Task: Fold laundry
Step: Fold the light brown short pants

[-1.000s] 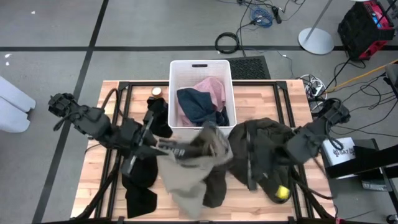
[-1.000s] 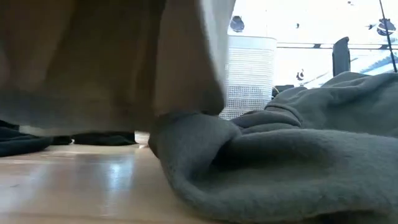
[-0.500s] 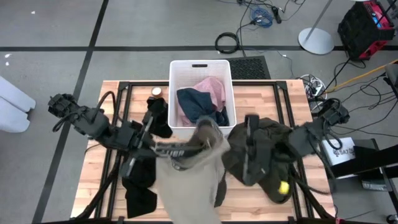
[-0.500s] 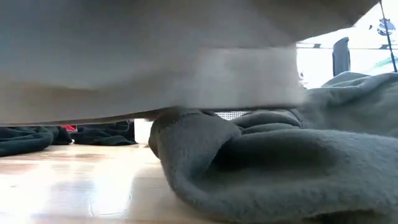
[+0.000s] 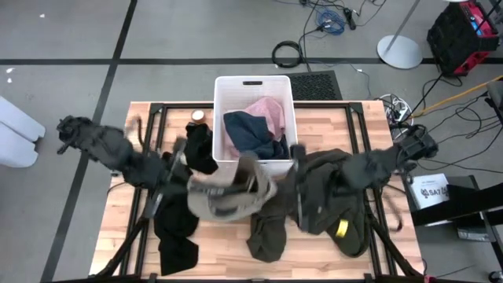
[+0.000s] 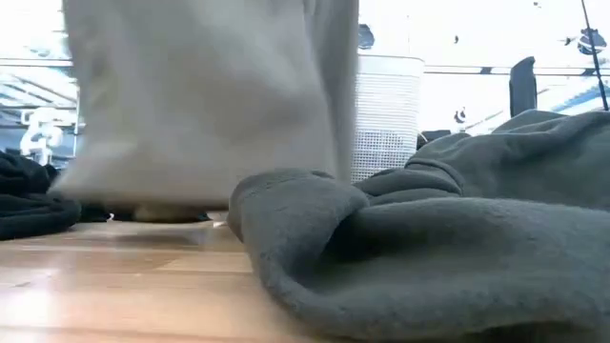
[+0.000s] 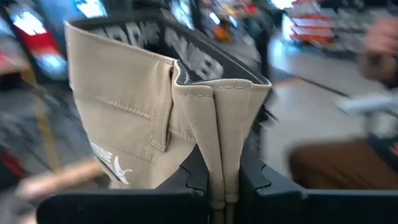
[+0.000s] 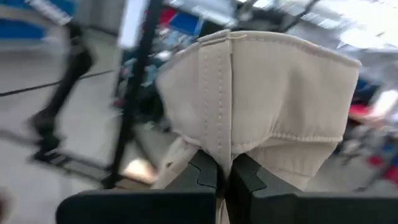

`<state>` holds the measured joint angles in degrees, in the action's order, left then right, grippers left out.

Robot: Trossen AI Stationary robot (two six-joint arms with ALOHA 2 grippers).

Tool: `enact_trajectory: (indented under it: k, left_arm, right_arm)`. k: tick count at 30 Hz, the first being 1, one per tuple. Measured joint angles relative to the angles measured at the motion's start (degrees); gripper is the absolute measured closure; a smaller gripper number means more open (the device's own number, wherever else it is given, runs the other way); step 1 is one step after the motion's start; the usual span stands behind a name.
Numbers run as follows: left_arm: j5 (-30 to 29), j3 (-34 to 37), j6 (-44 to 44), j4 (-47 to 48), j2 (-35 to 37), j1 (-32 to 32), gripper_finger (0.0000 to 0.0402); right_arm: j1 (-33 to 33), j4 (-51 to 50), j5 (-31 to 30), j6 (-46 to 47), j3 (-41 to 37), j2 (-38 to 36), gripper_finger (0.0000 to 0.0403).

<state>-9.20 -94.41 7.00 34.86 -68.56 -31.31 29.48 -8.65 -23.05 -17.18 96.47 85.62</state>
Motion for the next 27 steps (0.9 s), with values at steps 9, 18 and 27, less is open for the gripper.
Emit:
enact_trajectory:
  k: [9, 18, 27]
  left_arm:
    - [-5.7, 17.65, -14.51, -8.56, -6.99, -16.28, 0.037]
    - [-23.57, 25.06, -25.83, -11.53, -12.91, -21.85, 0.037]
    - [-25.5, 32.23, -40.27, -3.76, -6.85, -11.16, 0.037]
  right_arm:
    - [10.78, -1.05, -1.46, 17.62, -0.22, 15.95, 0.0403]
    - [13.15, -9.96, -19.99, 33.12, -0.17, 21.6, 0.0403]
    - [1.26, -29.49, -13.04, 49.81, -0.19, 21.54, 0.0403]
